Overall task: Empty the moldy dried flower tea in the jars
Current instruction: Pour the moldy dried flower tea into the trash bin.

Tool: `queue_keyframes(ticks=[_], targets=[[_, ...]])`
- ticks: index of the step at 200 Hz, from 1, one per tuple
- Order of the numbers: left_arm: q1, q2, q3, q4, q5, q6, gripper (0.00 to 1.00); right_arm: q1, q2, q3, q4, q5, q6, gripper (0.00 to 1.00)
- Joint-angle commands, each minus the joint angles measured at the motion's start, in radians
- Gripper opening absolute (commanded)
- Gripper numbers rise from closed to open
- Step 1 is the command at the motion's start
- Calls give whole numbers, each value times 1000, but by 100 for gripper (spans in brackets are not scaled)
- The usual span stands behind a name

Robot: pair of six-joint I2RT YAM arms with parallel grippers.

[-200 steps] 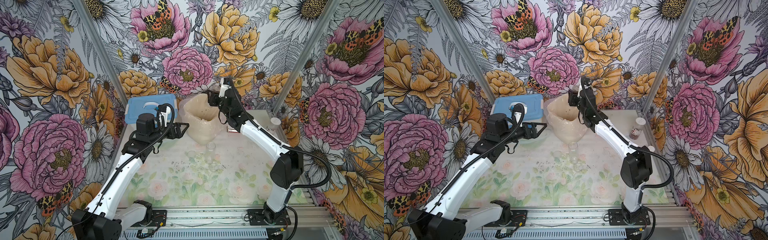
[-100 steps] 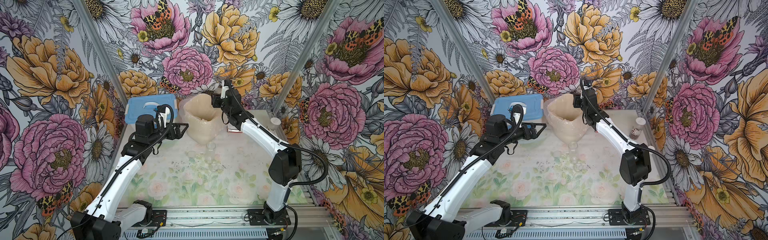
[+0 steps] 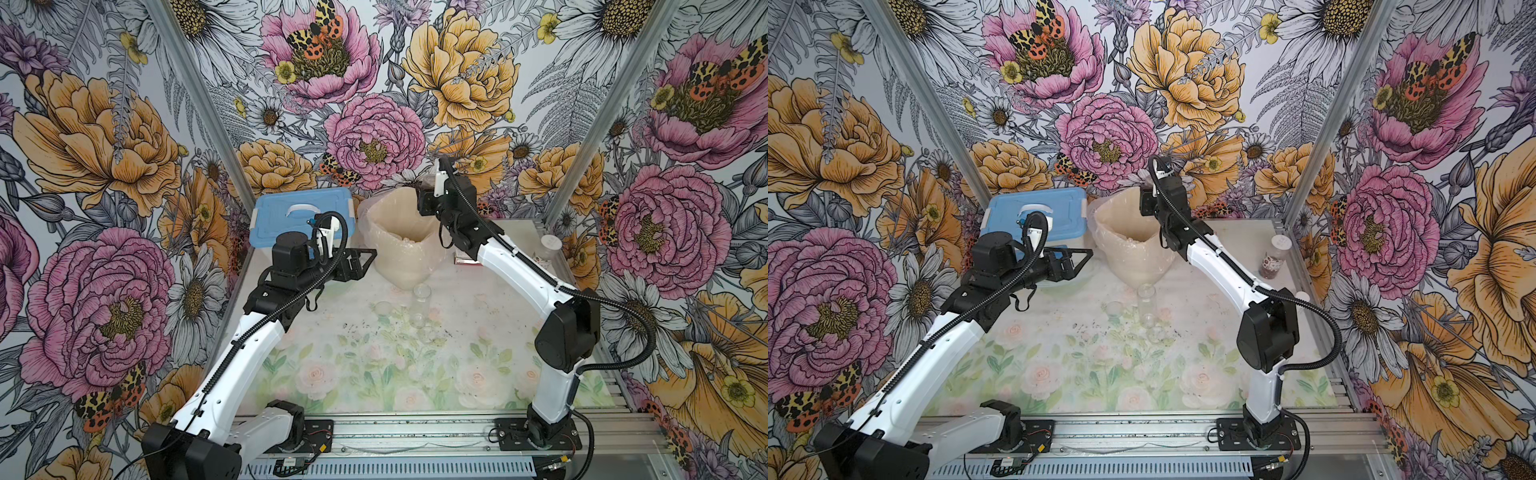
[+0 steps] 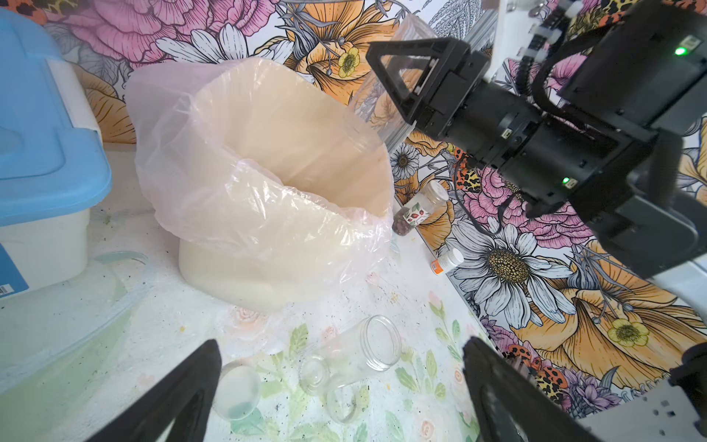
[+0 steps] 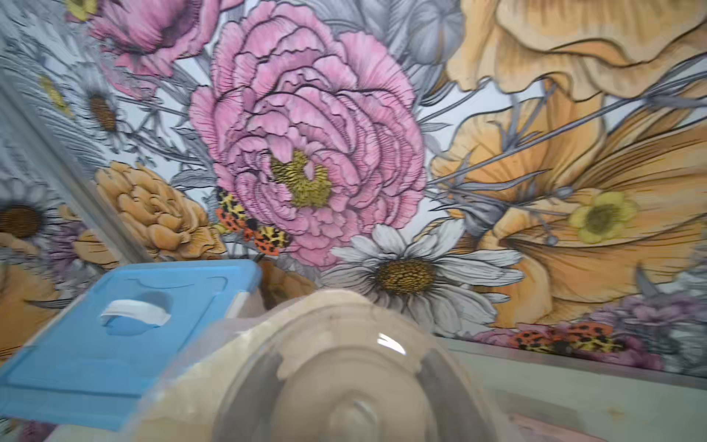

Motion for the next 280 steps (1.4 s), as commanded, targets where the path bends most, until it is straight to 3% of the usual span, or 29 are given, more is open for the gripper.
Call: queue_keyframes(ticks=[1,14,29,36,45,66,75,89,97,106,124,149,157,170,179,206,232,260,266,280], targets=[[11,-24,-13,48,-29,-3,99,139,22,54,-18,138,-239,22],[10,-25,-16,53,-32,-6,99,117,11,39,-19,114,-152,18],[10,-25,-17,55,-32,-10,99,39,-5,19,-18,-48,92,15],[10,-25,-18,56,-31,-12,99,21,1,27,-20,-93,137,14],[10,-26,-21,59,-32,-13,99,43,7,35,-25,-64,70,14],[10,-28,-25,61,-34,-15,99,130,35,57,-28,153,-178,12],[10,-28,-29,62,-35,-16,99,116,27,45,-28,139,-123,8],[10,-30,-35,67,-41,-19,99,42,9,18,-25,-21,111,4],[10,-30,-39,69,-45,-20,99,17,14,23,-28,-89,170,4],[10,-31,-44,77,-48,-23,99,33,21,35,-32,-61,104,3],[10,-36,-49,90,-48,-30,99,106,32,43,-35,130,-94,4],[10,-37,-53,98,-51,-32,99,33,12,16,-36,-50,123,0],[10,-36,-54,99,-51,-33,99,49,14,22,-38,-21,68,0],[11,-34,-53,102,-49,-35,99,118,28,39,-37,144,-113,0],[10,-32,-53,103,-48,-37,99,130,38,51,-44,183,-150,0],[10,-32,-58,112,-46,-46,99,41,22,27,-47,-46,119,0],[10,-37,-62,117,-46,-52,99,126,51,61,-53,192,-130,0],[10,-42,-64,118,-45,-53,99,24,40,36,-56,-76,178,0],[11,-44,-64,118,-46,-53,99,34,43,44,-59,-54,144,0],[10,-45,-67,118,-45,-55,99,103,54,60,-61,125,-42,0]])
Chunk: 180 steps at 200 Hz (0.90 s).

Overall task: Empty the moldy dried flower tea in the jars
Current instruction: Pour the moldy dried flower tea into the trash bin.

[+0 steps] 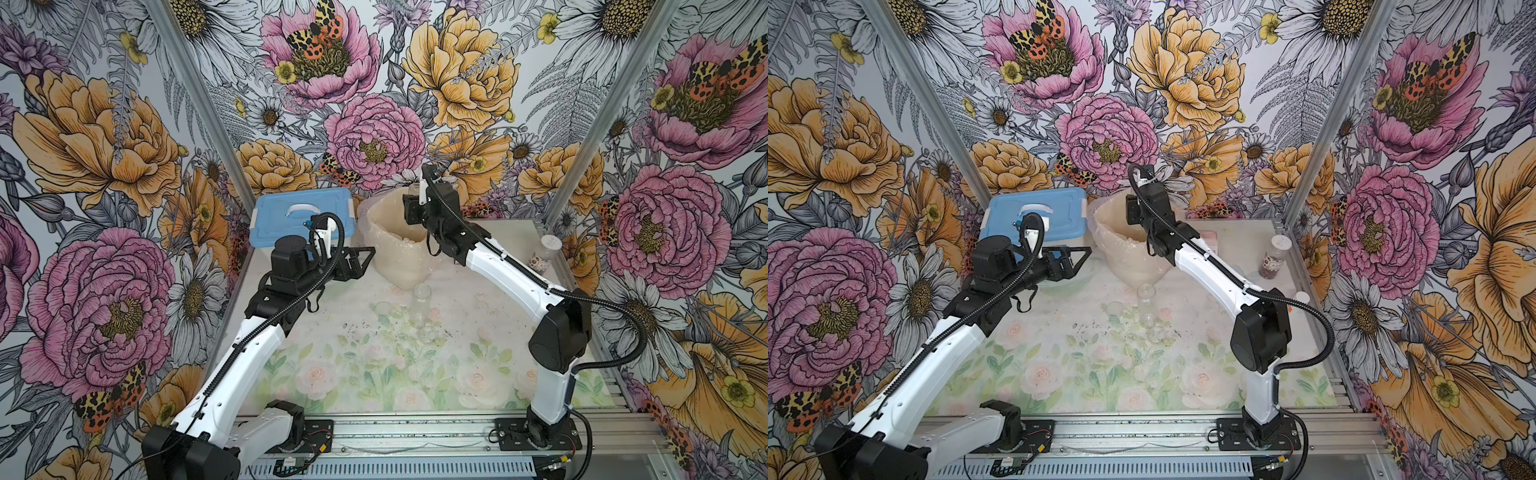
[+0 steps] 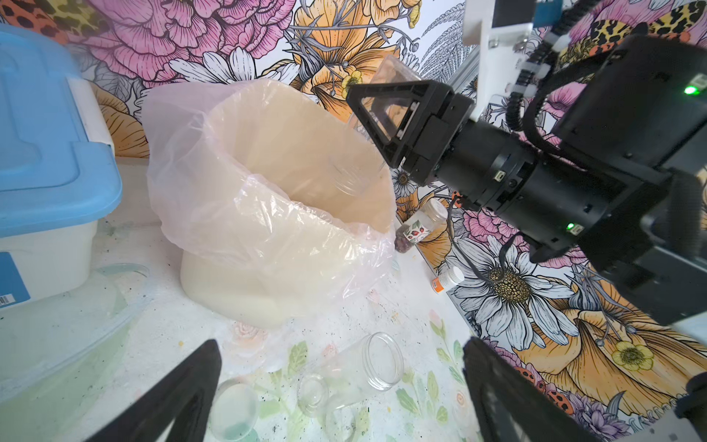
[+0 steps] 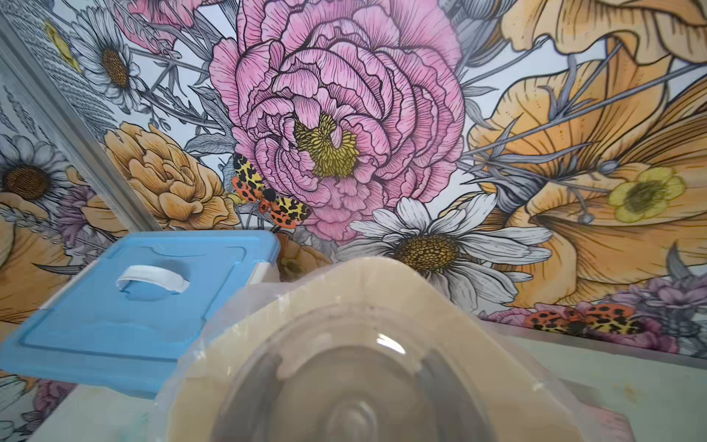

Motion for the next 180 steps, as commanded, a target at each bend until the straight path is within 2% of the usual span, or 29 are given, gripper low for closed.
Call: queue_keyframes(ticks=[1,12,30,39,46,62,71,78,94,103,114,135,146,154,171,180], targets=[[10,-24,-14,22,-16,-10,99,43,29,37,0,113,-108,0],[10,-25,-15,22,-15,-9,99,56,32,43,-4,132,-137,0],[12,-26,-19,24,-18,-9,99,-29,16,15,-1,-99,124,0],[12,-24,-19,25,-16,-10,99,-45,25,29,-5,-152,156,0],[11,-23,-20,26,-16,-12,99,-19,29,36,-8,-102,81,0],[10,-24,-20,31,-14,-15,99,65,43,51,-7,132,-162,0],[10,-25,-21,31,-13,-15,99,78,48,56,-9,165,-194,0],[11,-23,-22,32,-13,-15,99,59,40,45,-10,122,-131,0],[10,-23,-23,33,-12,-18,99,-31,23,18,-7,-108,138,0],[10,-22,-23,36,-12,-18,99,-55,30,25,-9,-164,193,0],[10,-22,-25,37,-11,-21,99,-31,34,35,-10,-114,109,0],[10,-22,-25,37,-12,-21,99,61,49,44,-10,138,-176,0],[10,-22,-26,39,-14,-21,99,76,59,48,-10,202,-228,0],[10,-22,-26,41,-15,-23,99,63,51,39,-13,175,-178,0],[10,-20,-30,51,-18,-37,99,-8,24,16,-12,-26,43,0],[10,-17,-34,65,-14,-49,99,-21,18,21,-12,-43,82,0]])
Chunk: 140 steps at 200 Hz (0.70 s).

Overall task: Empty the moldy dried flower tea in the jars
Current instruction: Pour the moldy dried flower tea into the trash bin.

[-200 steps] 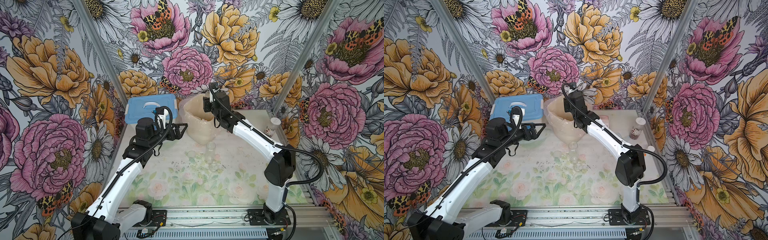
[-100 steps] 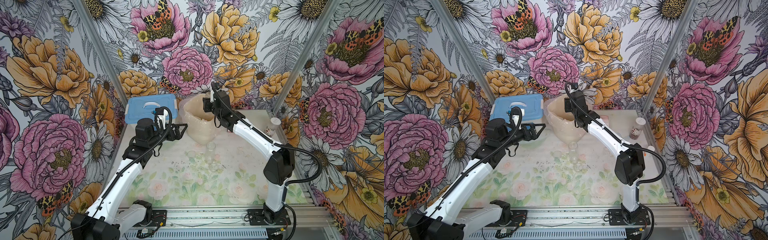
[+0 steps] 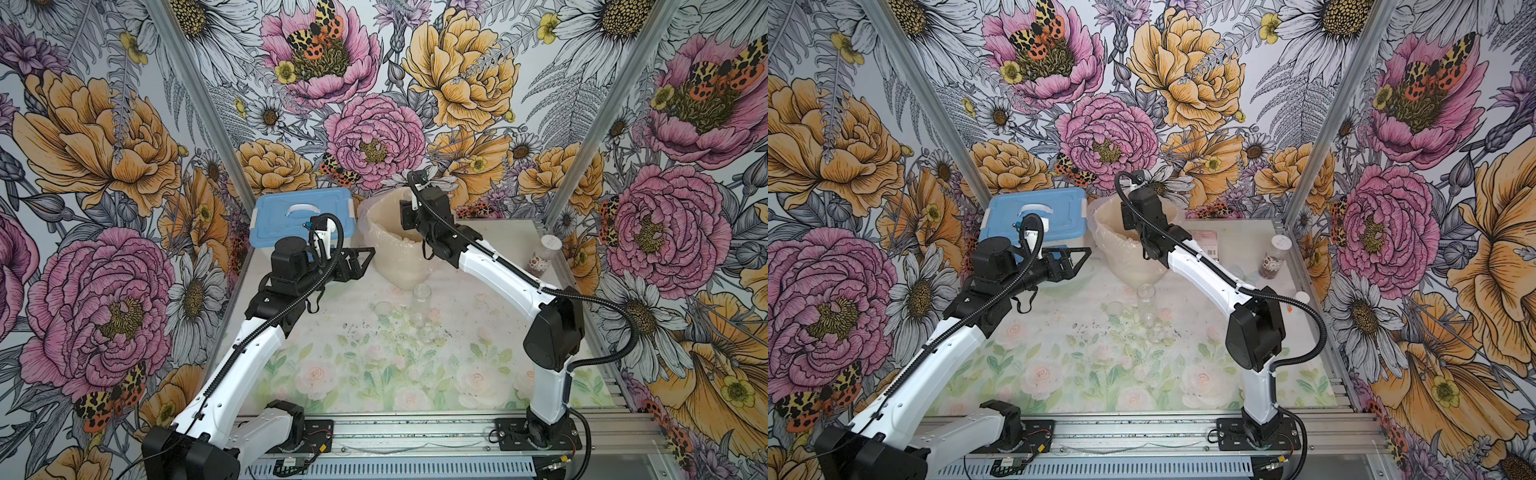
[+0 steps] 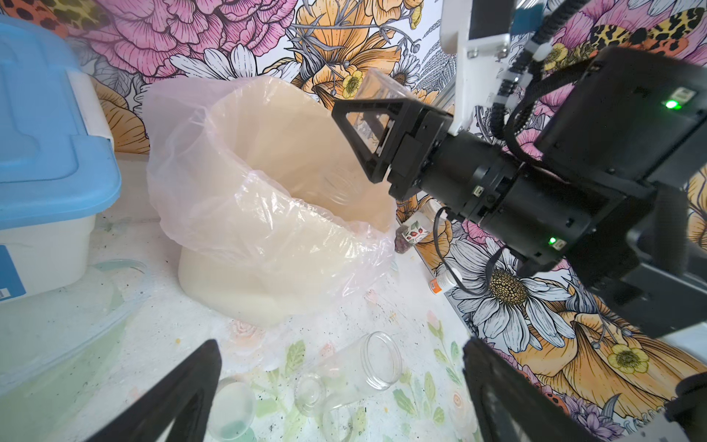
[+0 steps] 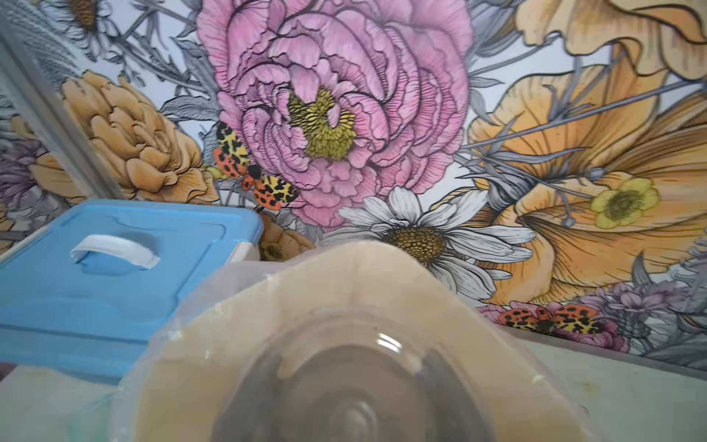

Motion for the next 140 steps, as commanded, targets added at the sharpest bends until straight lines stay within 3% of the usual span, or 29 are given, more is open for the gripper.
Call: queue_keyframes(ticks=[1,48,87,113,140], targets=[[9,-13,-18,55,-13,-30,99,-67,-14,9,12,-88,144,0],[9,-6,-47,218,4,-242,99,-82,-103,43,16,-77,243,0],[5,-1,-56,376,33,-441,99,-96,-189,30,47,-199,388,0],[-3,20,-54,463,56,-544,99,-98,-255,-44,104,-254,514,0],[-9,80,-42,601,146,-634,99,-107,-343,-242,290,-299,738,0]])
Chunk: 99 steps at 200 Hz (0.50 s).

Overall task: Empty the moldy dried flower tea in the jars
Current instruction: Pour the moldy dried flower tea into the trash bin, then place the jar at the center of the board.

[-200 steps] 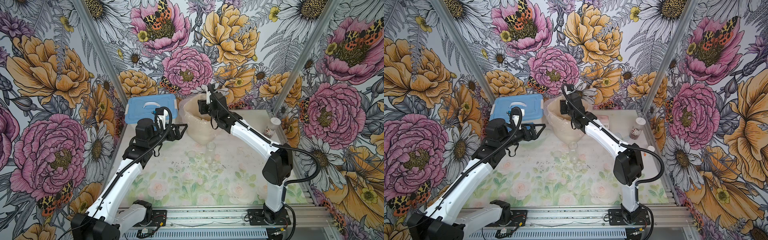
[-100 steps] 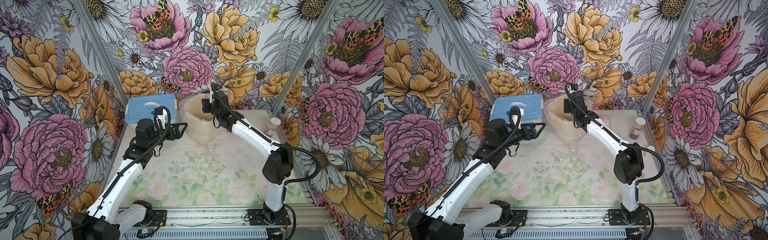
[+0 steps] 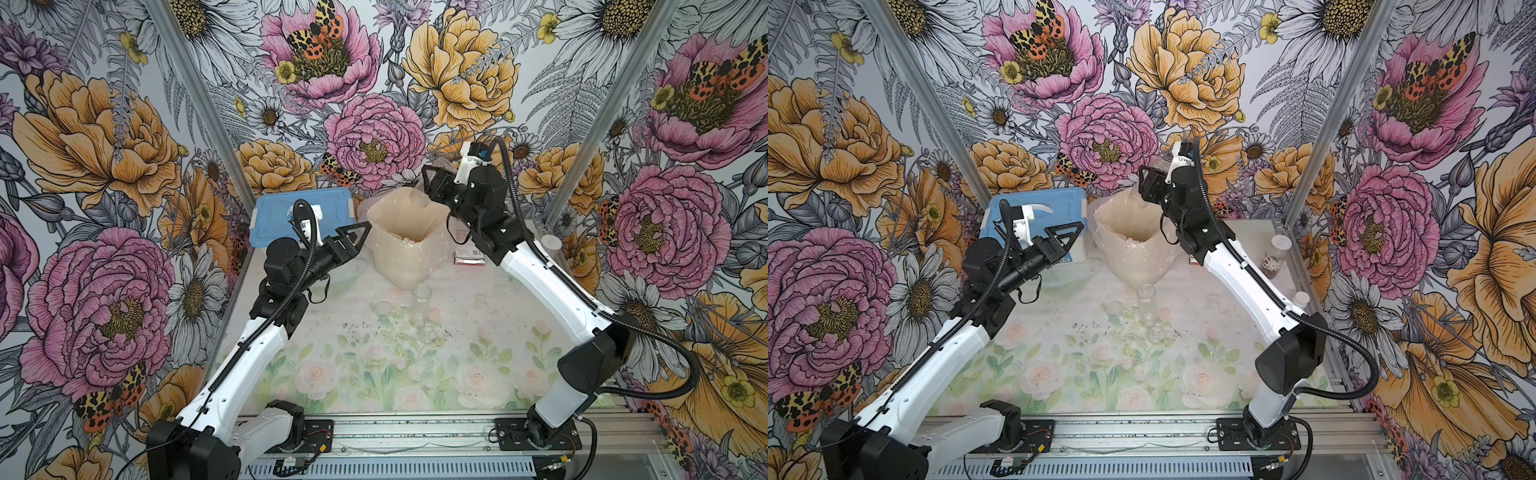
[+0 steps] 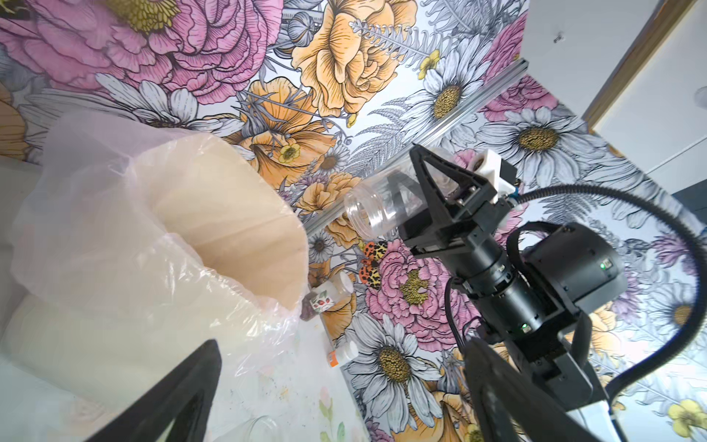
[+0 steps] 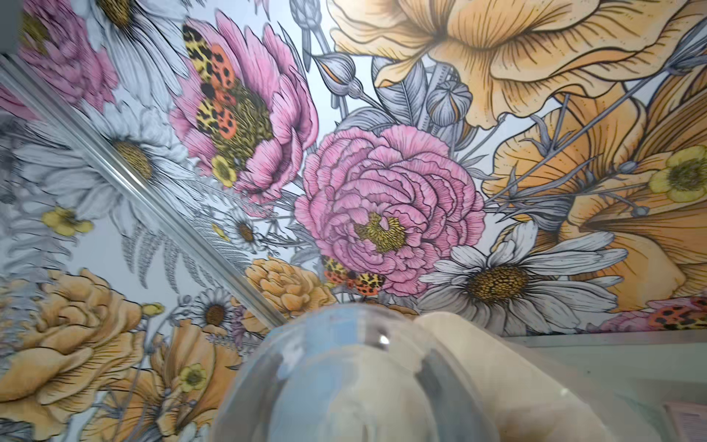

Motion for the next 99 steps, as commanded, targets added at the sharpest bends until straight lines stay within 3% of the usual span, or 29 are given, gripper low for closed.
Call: queue_keyframes(ticks=[1,49,99], targets=[[-9,54,7,173,104,-132,99,-8,-64,-150,182,-73,253,0],[-44,178,68,271,174,-204,99,-11,-141,-405,429,-100,533,0],[-104,265,124,272,162,-231,99,-2,-171,-528,524,-97,648,0]])
